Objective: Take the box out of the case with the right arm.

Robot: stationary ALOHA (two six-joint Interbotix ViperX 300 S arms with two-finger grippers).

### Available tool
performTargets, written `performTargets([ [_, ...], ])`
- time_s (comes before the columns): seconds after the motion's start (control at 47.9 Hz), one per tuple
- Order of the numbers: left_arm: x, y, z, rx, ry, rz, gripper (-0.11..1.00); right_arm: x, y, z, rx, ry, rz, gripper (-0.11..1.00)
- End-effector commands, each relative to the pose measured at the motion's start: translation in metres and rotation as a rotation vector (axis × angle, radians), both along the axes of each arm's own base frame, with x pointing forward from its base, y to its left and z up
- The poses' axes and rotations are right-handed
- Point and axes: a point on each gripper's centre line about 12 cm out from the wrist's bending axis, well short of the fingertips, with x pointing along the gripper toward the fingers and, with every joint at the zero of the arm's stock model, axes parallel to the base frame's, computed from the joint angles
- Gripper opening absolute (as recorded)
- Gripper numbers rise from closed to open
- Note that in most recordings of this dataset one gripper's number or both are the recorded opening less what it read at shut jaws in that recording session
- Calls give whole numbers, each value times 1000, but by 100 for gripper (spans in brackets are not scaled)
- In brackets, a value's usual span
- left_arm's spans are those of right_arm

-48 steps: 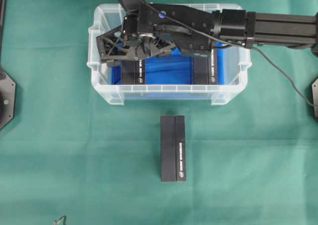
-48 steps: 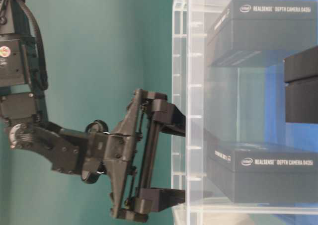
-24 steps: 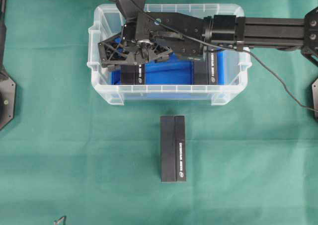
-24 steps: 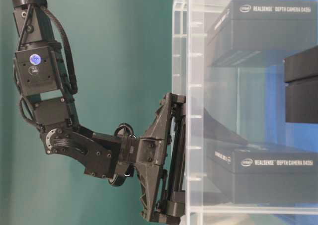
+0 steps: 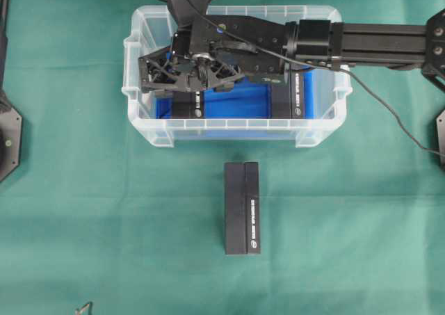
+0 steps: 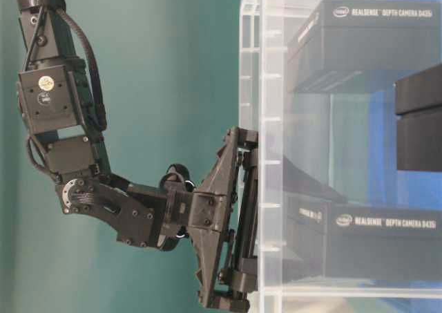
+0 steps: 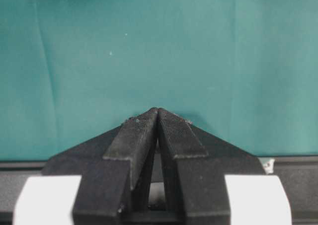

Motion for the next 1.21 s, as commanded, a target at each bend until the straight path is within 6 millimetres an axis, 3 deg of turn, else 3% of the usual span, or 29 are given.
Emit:
performTargets([
  [0.0, 1, 1, 8, 1, -29, 5, 2, -2, 3, 15, 7, -18, 0, 71],
  [0.501, 0, 1, 9, 1, -31, 5, 2, 2, 3, 28, 5, -46, 2, 70],
  [1.189, -2, 1, 11, 0, -42, 5, 2, -16, 1, 153, -106, -65, -13, 68],
])
